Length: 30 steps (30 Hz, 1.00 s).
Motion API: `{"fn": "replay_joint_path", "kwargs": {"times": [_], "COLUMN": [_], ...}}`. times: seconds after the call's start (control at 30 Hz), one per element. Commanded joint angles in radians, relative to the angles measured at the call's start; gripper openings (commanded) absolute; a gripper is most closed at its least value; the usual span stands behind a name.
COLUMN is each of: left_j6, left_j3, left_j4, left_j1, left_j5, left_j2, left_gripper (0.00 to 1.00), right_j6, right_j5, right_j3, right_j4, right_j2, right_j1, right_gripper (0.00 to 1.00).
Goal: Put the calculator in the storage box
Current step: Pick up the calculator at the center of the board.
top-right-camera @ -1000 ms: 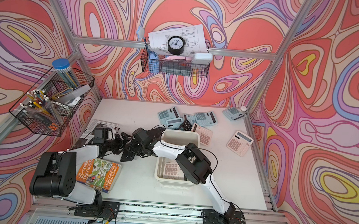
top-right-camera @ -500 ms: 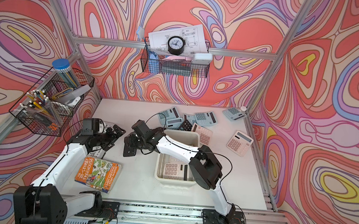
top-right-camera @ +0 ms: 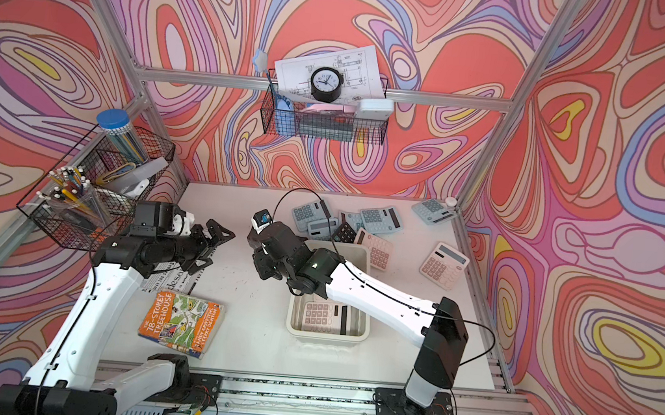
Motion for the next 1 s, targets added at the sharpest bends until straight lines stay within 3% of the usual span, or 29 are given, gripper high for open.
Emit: {"fn": "replay_joint_path", "kwargs": {"times": [0.0,0.17,0.37,0.8,0.97], "left_j6": [-0.046,-0.070,-0.051,-0.038,-0.006], "left_j3": [0.090,0.200,0.269,0.342,0.328], "left_j4": [-0.153,-0.242,-0.311,-0.252,-0.202], "left_j1": [-0.071,-0.154,-0.174,-0.174,-0.177], "left_j5": [-0.042,-0.086,-0.104,-0.006,0.085], "left_j2": [0.027,0.080,0.133,0.198,0.235], "left_gripper": [0.99,0.99,0.99,0.99,0.93], "right_j6": [-0.208,-0.342,-0.475,-0.674,-0.785], "right_j5": [0.247,0.470,0.661,0.837,0.900], "right_j3": [-0.038,-0.045,-0.088,-0.210,-0.264], "right_j4": [-0.032,-0.049,0.014,0.185,0.300], "right_j2": [-0.024,0.008,0.029,0.053,0.048], "right_j1": [0.051,0.110,0.147,0.189,0.225], "right_gripper": [0.13,0.12,0.12,0.11,0.11]}}
